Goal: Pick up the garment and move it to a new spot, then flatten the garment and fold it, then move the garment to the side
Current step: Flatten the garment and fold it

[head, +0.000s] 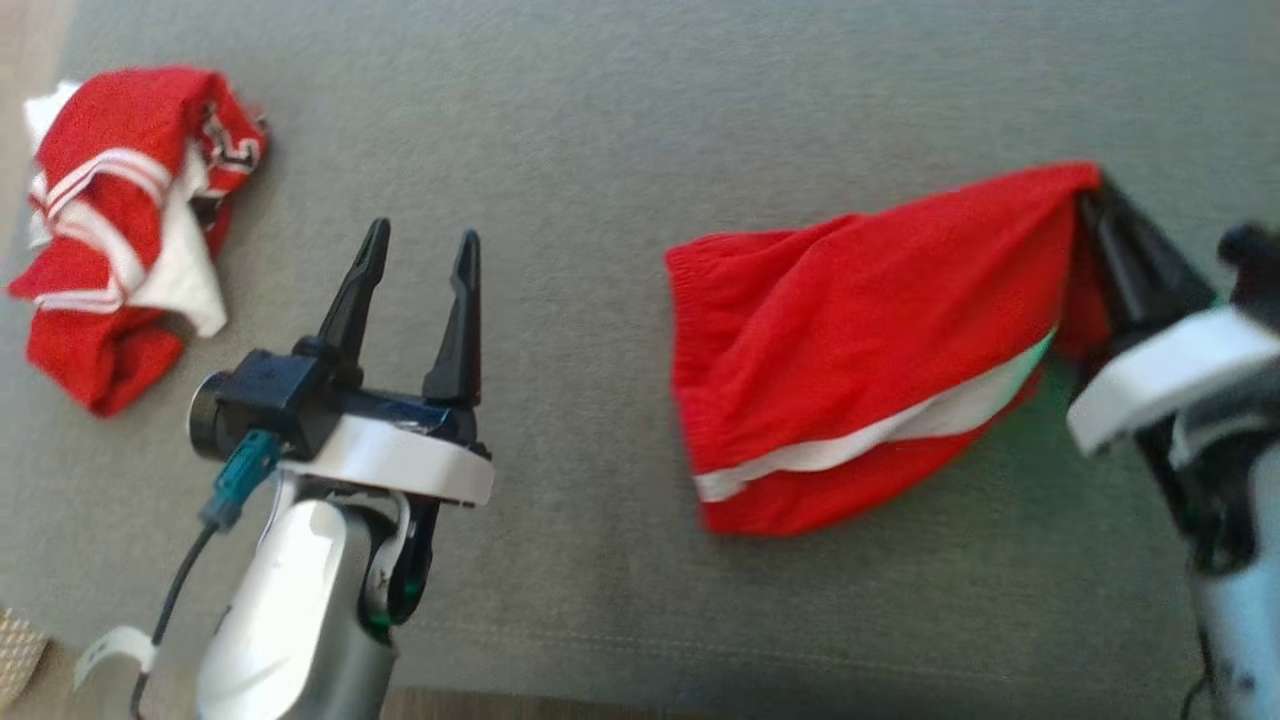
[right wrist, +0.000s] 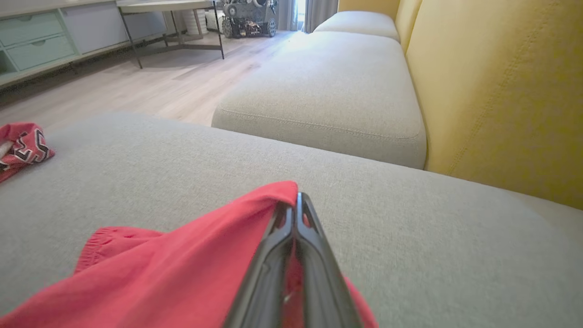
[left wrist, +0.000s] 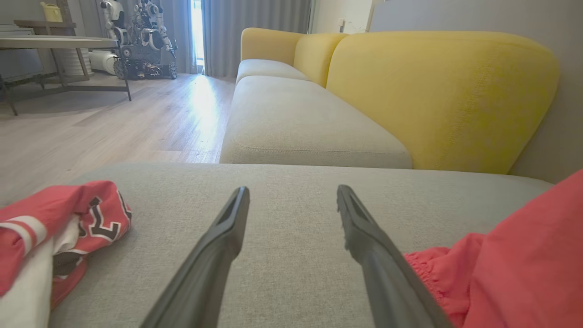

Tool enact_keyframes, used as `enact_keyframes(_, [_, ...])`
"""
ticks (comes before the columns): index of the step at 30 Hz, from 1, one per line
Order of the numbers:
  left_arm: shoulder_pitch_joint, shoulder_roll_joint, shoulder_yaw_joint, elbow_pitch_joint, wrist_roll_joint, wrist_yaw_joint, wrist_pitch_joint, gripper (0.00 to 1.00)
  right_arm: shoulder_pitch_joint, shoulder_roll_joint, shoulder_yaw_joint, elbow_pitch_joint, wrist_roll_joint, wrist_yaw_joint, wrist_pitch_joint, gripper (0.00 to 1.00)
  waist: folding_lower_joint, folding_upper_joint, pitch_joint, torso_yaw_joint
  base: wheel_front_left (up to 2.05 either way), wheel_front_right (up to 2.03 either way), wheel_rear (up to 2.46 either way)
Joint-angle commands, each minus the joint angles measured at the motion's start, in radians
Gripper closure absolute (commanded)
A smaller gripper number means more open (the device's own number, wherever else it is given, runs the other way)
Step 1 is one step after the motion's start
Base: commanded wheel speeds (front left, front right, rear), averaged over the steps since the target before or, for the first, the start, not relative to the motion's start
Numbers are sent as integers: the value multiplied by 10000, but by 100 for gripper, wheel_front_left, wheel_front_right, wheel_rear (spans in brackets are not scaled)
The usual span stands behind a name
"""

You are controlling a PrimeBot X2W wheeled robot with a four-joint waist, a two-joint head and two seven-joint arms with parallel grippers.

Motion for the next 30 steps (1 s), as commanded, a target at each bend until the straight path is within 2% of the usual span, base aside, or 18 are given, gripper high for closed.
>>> enact_keyframes(1, [-419,23,320,-244,103,-101,-122,0,-540,-254,189,-15,66,-7,51,100,0,0,407,498,0,0,0])
enact_keyframes(7, [-782,-289,237,-158,208,-334,-122,0,-2107,-483,503,2155,410,-7,-147,100,0,0,874,1226,0,0,0])
enact_keyframes(12, [-807,-405,330,-79,300,-450,-122,0,-2705,-346,729,3692,572,-7,-662,100,0,0,934,1279,0,0,0])
enact_keyframes(13, [-788,-414,362,-48,331,-472,-122,0,-2740,-290,773,3861,606,-7,-874,68,0,0,907,1218,0,0,0])
enact_keyframes(14, [-762,-419,403,-16,369,-486,-122,0,-2744,-220,803,3980,640,-7,-1108,0,0,0,863,1132,0,0,0])
enact_keyframes(18, [-578,-375,566,121,552,-520,-122,0,-2412,130,831,3942,802,-7,-2139,0,0,0,553,665,0,0,0])
enact_keyframes(23, [-268,-187,844,207,669,-513,-122,0,-1416,518,634,3003,827,-7,-3172,0,0,0,82,-41,0,0,0])
enact_keyframes(30, [192,41,1024,226,798,-441,-122,0,284,988,22,1268,169,-7,-3664,0,0,0,-624,-703,0,0,0])
